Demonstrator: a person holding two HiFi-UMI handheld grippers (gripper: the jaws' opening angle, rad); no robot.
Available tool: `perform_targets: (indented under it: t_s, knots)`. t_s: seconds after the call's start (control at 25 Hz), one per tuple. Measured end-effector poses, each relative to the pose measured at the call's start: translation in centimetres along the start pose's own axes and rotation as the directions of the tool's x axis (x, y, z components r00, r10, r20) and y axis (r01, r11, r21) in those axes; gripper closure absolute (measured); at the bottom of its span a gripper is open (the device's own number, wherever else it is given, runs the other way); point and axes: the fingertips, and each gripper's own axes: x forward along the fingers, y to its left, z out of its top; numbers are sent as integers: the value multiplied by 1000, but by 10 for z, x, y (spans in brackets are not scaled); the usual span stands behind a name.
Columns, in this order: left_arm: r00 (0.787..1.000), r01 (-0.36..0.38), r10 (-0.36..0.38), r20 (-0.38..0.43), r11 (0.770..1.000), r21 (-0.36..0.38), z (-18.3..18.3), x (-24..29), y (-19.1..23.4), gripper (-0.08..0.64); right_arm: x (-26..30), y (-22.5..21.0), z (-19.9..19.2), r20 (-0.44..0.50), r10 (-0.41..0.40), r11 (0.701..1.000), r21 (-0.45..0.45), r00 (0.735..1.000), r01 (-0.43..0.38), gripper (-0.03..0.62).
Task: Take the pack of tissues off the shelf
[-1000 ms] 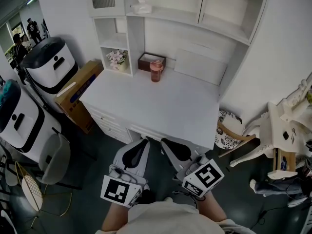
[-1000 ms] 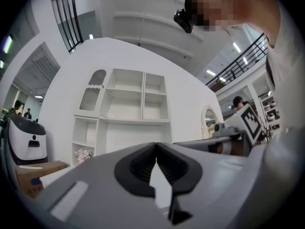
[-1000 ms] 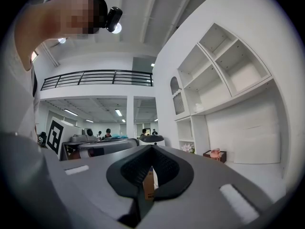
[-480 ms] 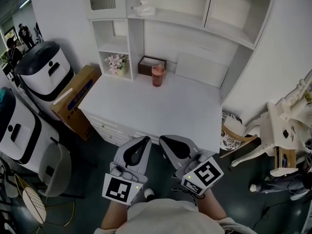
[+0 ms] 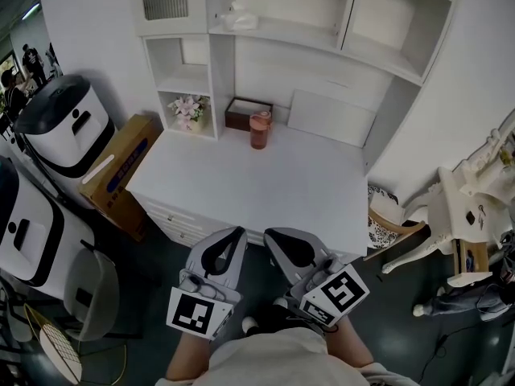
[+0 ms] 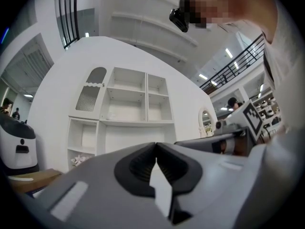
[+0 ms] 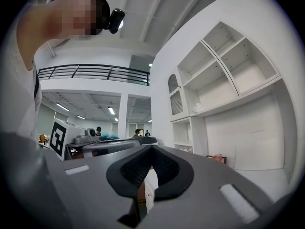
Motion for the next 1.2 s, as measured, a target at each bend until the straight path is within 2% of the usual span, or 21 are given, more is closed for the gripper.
perform_targets:
  t_s: [0.36,0.64,1.2]
  knots:
    - [999,-25,24,-22,1000,-16,-10,31,24,558,23,-35,-5,-3,0,1000,18,1000,0,591]
    - [999,-49,49,14,999,22,-7,69,55,558,56,-72,4,11,18,1000,9,1000,-18,591]
    - [995,-99,98,20,995,20,-9,150,104,558,114,-148,15,13,69,998,11,998,-69,591]
